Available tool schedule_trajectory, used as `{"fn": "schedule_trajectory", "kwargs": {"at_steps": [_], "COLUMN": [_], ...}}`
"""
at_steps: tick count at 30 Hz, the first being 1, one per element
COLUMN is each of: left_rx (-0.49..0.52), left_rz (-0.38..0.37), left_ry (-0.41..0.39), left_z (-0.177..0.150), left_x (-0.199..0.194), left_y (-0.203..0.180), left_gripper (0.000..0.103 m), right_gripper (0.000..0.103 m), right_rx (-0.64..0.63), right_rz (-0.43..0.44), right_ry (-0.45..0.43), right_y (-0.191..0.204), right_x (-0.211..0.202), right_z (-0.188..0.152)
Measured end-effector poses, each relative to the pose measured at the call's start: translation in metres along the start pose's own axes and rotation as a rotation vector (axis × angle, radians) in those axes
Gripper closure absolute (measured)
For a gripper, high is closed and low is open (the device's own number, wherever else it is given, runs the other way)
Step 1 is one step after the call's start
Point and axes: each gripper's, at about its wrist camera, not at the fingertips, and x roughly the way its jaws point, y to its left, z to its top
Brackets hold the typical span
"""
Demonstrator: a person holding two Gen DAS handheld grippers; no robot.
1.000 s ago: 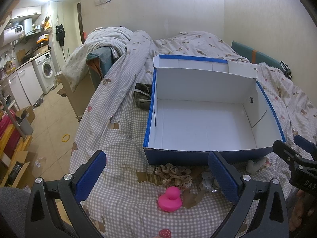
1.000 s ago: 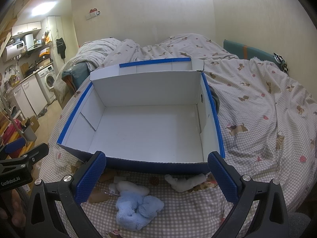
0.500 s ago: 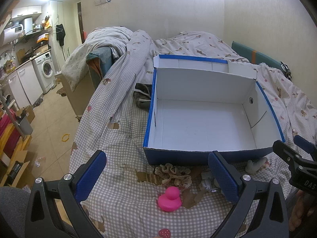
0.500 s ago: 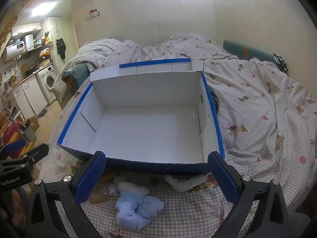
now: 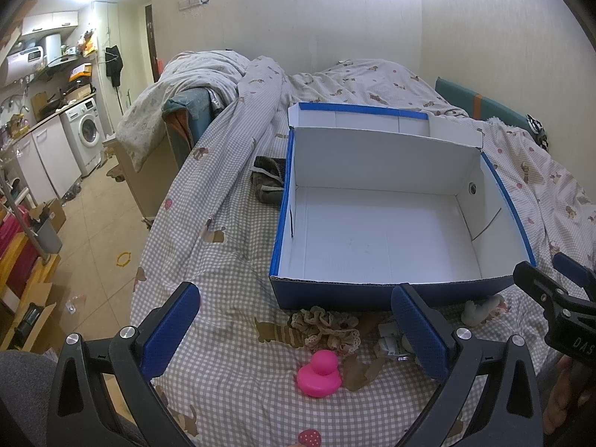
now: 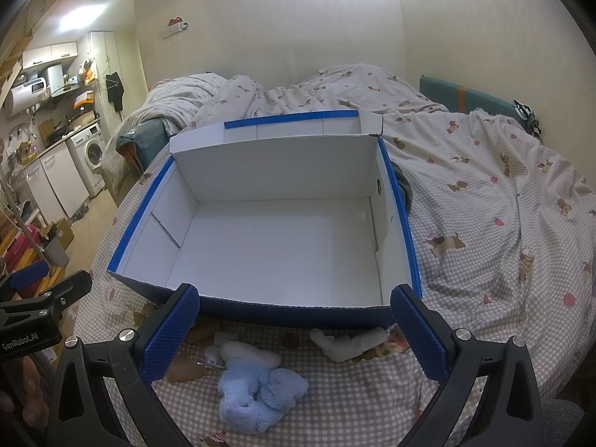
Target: Organize soft objects
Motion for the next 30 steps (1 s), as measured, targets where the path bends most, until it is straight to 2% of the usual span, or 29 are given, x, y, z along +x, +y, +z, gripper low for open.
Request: {"fn": "schedule_trajectory", "kwargs": {"at_steps": [19, 25, 30], "left_rx": [-0.001, 0.03, 0.017], "left_rz": [-0.003, 0.028, 0.052], "left_ry": [0.002, 0.066, 0.109], "left_z": [-0.001, 0.001, 0.01], "left_x": [0.0, 0.009, 0.016], "left_y": [0.0, 0.0, 0.011], "left_gripper": [0.0, 0.0, 0.0], "right_gripper": [0.0, 0.0, 0.0], "right_rx": [-0.001, 0.019, 0.035], "right_rz": [0.001, 0.007, 0.055], "right_ry": [-0.002, 0.006, 0.063], "right_y": [0.0, -0.003, -0.005], "right_x": [-0.001, 0.001, 0.007], "right_z": [-0.001, 0.001, 0.007]}}
